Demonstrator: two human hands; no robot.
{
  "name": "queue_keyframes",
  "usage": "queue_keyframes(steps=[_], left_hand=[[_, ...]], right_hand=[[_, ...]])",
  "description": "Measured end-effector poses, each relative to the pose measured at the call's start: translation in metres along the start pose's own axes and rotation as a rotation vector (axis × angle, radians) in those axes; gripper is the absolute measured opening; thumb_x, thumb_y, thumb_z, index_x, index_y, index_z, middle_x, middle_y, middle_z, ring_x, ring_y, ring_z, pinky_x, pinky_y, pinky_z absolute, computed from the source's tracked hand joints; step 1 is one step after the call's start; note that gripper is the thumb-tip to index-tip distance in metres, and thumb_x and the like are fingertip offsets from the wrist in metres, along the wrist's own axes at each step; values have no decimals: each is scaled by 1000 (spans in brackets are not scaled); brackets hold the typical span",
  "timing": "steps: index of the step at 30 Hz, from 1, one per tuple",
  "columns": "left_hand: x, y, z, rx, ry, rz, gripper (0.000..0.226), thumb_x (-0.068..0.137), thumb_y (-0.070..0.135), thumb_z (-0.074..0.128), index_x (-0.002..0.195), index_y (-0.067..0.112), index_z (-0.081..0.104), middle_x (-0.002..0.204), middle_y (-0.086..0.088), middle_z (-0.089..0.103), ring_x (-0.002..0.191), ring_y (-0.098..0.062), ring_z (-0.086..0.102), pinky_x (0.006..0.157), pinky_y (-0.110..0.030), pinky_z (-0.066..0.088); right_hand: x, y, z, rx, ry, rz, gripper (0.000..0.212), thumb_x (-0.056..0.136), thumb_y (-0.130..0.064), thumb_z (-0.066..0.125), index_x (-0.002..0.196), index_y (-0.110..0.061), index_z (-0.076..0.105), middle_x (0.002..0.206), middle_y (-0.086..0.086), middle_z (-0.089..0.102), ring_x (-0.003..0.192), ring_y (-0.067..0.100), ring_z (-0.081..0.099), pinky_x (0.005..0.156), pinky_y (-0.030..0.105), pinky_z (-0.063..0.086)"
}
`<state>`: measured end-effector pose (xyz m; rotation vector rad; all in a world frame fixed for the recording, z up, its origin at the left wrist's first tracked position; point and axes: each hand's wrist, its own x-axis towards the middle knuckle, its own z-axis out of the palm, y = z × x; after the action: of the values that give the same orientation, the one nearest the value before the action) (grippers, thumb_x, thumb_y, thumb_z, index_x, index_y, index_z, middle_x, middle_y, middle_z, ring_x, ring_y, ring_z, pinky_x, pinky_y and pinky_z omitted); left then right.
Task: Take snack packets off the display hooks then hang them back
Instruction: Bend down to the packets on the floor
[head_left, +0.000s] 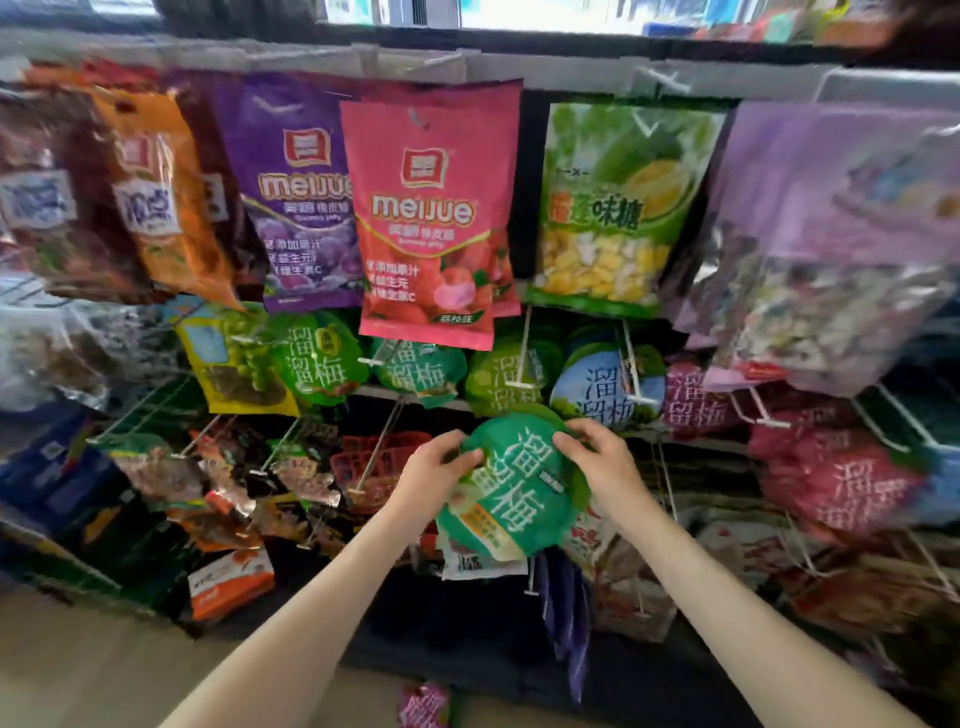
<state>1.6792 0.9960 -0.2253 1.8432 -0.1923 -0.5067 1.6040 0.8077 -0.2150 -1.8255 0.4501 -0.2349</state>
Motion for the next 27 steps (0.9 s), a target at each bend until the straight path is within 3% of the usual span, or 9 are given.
queue_keyframes(steps=[2, 5, 6, 8, 12, 17, 21, 25, 27], left_hand=[[3, 10, 1, 112, 37, 41, 39, 92, 23, 58, 130, 14, 50, 117, 3, 52, 88, -10, 57, 54, -6, 44], [5, 12, -3, 320, 42, 120, 8, 94, 23, 55, 100, 17, 55, 89, 1, 56, 65, -12, 52, 54, -16, 43], [4, 9, -4, 351, 49, 116, 5, 94, 23, 54, 97, 19, 54, 83, 1, 56, 67, -17, 53, 60, -26, 46], [-1, 3, -10, 362, 70, 75, 24, 96, 23, 52, 119, 18, 54, 98, -4, 62, 80, -25, 60, 68, -33, 47], [-18, -16, -24, 410, 189, 41, 45, 98, 22, 47, 142, 13, 39, 135, -8, 53, 112, -25, 57, 78, -26, 43], [-36, -32, -44, 505, 359, 46, 39, 99, 18, 44, 137, 10, 43, 123, -7, 62, 108, -24, 59, 76, -26, 42], [-41, -54, -58, 391, 543, -25, 40, 99, 15, 44, 139, 11, 43, 120, -6, 65, 109, -22, 59, 75, -22, 40], [-36, -62, -79, 301, 543, -19, 41, 98, 11, 44, 139, 12, 42, 115, -2, 64, 109, -19, 58, 74, -19, 39], [-25, -59, -91, 347, 533, 71, 24, 98, 11, 43, 120, 11, 53, 101, -2, 63, 100, -23, 60, 69, -22, 40]], right_hand=[[5, -2, -2, 1, -22, -43, 5, 91, -22, 58, 92, -18, 57, 86, -4, 54, 82, 8, 53, 62, 9, 40], [12, -4, 2, -14, -40, -112, 15, 93, -19, 56, 89, -5, 53, 78, 1, 45, 74, 10, 47, 64, 14, 36], [14, -5, 4, -22, -53, -126, 17, 93, -18, 55, 90, -2, 52, 78, 3, 44, 74, 11, 46, 66, 17, 35], [18, -7, 13, -24, -95, -137, 16, 93, -17, 55, 90, -2, 51, 79, 5, 46, 75, 12, 47, 67, 18, 35], [20, -7, 42, 14, -220, -77, 2, 92, -15, 56, 92, -18, 56, 88, -1, 60, 84, 8, 57, 72, 15, 43], [26, -8, 83, -73, -295, -41, 12, 94, -18, 54, 84, -19, 61, 85, -6, 63, 82, 9, 58, 68, 19, 43], [34, -17, 111, -151, -423, -51, 13, 94, -21, 54, 83, -21, 62, 87, -7, 64, 83, 10, 59, 66, 22, 45], [36, -25, 133, -112, -370, -102, 14, 94, -20, 55, 83, -21, 63, 89, -5, 66, 85, 12, 61, 74, 30, 47], [40, -31, 141, -92, -317, -124, 14, 94, -20, 55, 82, -21, 63, 88, -5, 65, 84, 13, 60, 77, 32, 46]])
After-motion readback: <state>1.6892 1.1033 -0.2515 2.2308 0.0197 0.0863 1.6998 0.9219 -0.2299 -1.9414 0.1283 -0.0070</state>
